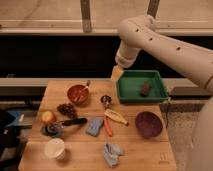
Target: Place brush in metal cup
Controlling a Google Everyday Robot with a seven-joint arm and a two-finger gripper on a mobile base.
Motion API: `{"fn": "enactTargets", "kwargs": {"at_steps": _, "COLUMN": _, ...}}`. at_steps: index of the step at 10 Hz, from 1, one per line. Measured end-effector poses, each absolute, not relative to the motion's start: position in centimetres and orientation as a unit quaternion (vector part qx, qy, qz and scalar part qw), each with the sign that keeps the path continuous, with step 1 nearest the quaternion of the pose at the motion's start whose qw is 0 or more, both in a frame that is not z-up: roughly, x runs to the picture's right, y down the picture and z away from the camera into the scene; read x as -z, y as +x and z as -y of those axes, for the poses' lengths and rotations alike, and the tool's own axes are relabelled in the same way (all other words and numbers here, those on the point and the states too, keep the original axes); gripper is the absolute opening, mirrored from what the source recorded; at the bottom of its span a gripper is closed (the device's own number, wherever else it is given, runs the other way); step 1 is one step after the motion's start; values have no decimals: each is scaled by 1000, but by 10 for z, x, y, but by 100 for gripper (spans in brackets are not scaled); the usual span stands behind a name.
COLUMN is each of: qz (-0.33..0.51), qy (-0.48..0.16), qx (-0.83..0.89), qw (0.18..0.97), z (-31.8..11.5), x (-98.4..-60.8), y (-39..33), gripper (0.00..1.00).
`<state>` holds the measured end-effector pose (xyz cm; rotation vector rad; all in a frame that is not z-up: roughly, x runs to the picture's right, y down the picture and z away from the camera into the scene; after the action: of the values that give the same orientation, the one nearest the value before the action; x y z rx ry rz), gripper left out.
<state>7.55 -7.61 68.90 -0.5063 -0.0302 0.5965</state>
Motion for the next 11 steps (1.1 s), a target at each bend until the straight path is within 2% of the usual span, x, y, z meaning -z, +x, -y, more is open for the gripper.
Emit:
{"fn": "enactTargets", "kwargs": {"at_steps": 2, "qz": 38, "qy": -251, "qx": -267, "qw": 930, "z": 69, "x": -675, "y": 54, "gripper": 80}}
{"fn": "enactTargets", "kwargs": {"at_steps": 7, "qz": 36, "qy": -264, "qx": -248, "qw": 931, "z": 59, "x": -682, "y": 47, "gripper": 80}}
{"fn": "enactTargets", "kwargs": {"at_steps": 11, "qz": 69, "qy": -318, "qx": -190, "qw": 926, "z": 1, "x": -712, "y": -12, "gripper": 80}}
